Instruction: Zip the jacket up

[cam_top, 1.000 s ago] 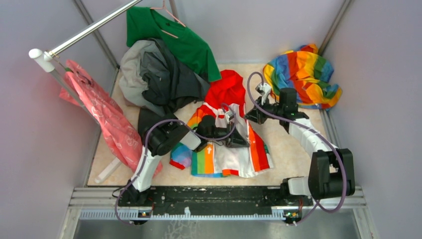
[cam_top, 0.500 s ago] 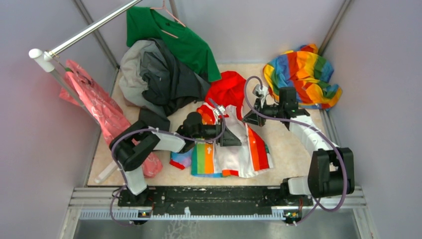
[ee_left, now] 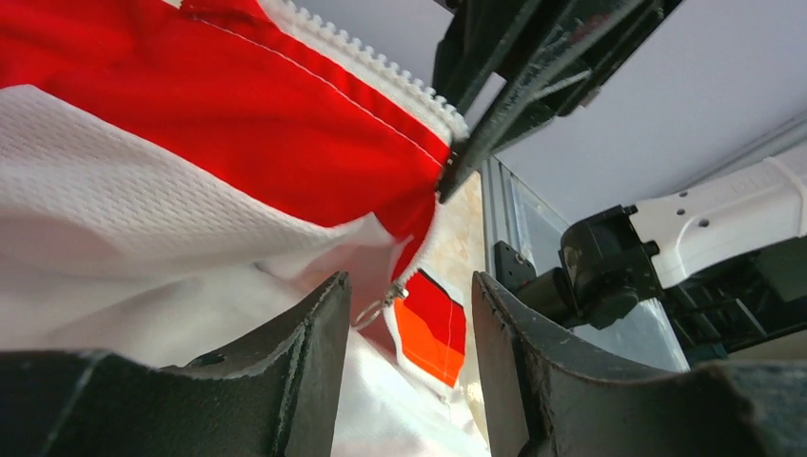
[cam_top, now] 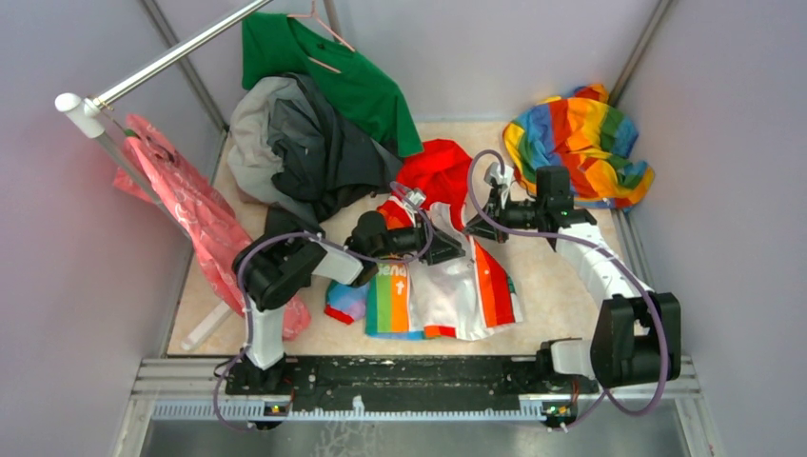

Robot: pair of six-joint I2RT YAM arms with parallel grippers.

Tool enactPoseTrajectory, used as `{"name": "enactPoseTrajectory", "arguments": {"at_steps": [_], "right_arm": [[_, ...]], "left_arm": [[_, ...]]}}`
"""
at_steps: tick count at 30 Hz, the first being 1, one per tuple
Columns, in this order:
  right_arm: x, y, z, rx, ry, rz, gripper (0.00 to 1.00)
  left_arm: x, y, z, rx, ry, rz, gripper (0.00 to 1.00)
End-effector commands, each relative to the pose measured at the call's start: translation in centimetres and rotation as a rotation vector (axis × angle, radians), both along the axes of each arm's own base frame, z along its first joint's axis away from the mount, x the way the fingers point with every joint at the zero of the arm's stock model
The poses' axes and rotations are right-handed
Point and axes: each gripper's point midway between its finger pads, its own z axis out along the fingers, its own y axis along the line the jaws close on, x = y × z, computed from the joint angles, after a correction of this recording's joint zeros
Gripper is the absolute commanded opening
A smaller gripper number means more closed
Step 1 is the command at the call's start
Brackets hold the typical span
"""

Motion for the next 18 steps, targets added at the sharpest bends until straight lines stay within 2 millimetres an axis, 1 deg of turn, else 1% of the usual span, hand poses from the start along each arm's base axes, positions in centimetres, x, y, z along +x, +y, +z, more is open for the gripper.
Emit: {"name": "enactPoseTrajectory", "arguments": {"at_steps": [1, 5, 14, 18], "right_arm": [[0.3, 0.2, 2.7, 0.036, -0.096, 0.037, 0.0], [0.4, 0.3, 2.6, 0.035, -0.093, 0.036, 0.0], [0.4, 0.7, 2.0, 0.031, -0.067, 0.045, 0.0], [0.2, 0.9, 1.6, 0.025, -0.049, 0.06, 0.0]], "left_arm": [[0.5, -1.5, 1.3, -0.073, -0.013, 0.015, 0.54], [0.3, -2.1, 1.2, -0.082, 0.015, 0.004, 0.5], [0.3, -4.0, 1.1, -0.064, 0.034, -0.023, 0.52], [0.7, -4.4, 0.9, -0.049, 0.043, -0.019, 0.5]]}}
